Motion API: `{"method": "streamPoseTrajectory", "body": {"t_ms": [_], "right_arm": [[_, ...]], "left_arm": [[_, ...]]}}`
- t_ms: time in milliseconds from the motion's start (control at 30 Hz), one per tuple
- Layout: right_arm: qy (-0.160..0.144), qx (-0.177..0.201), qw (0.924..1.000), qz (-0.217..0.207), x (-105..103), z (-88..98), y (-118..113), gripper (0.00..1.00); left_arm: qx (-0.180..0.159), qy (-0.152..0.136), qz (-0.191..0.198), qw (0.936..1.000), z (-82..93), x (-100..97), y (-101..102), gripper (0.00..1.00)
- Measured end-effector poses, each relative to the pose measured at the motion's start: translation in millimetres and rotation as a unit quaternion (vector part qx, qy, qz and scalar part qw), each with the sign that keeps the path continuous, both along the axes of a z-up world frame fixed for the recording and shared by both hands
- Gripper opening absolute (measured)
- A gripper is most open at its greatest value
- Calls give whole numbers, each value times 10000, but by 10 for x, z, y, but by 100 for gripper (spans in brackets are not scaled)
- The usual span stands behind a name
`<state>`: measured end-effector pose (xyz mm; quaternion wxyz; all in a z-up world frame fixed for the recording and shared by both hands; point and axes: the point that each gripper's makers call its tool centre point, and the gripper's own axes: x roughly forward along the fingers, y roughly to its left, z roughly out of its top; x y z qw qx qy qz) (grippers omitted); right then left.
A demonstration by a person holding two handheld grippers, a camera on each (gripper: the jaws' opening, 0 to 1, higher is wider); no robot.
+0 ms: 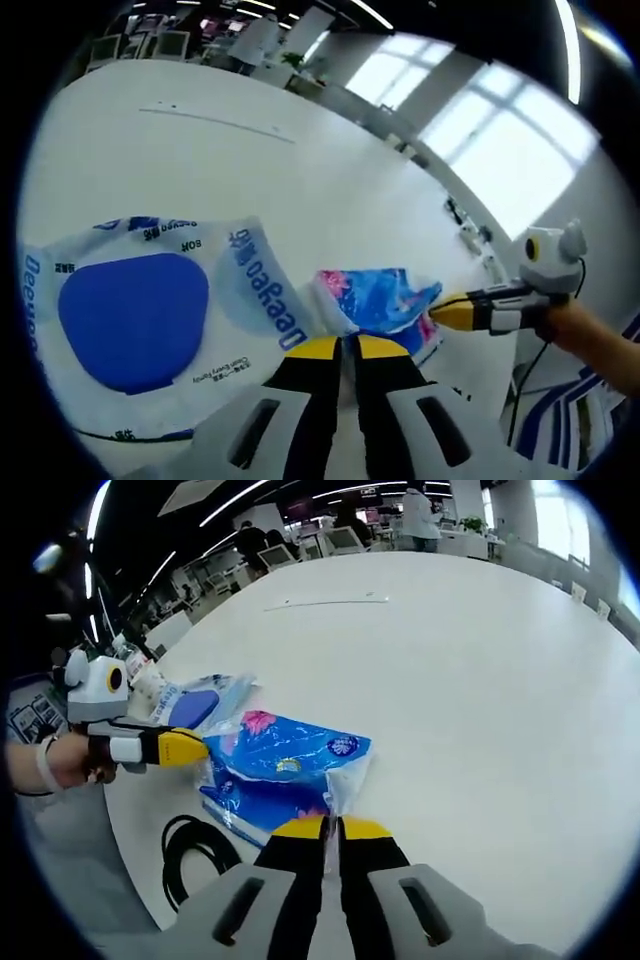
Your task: Arrange the tabletop items into an orderly group along one side of the table until the central work area is clear of visible clutter.
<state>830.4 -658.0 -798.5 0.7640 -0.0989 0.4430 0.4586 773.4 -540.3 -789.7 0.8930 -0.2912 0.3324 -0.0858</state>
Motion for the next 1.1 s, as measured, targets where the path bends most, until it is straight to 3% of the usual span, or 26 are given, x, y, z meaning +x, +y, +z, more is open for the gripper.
{"method": "streamPoseTrajectory", "body": {"t_ms": [200,700,1100], "right_arm": [[-19,45,9998,-204,27,7,-22,0],[-79,65,9997,-238,11,-2,-19,0],[-177,52,9995,-258,46,2,-35,7]], "left_arm": [[-50,-59,89,9999,20,32,-1,1],[-97,-95,180,9997,16,64,-1,2],[-77,-176,135,9997,59,43,-12,6]]}}
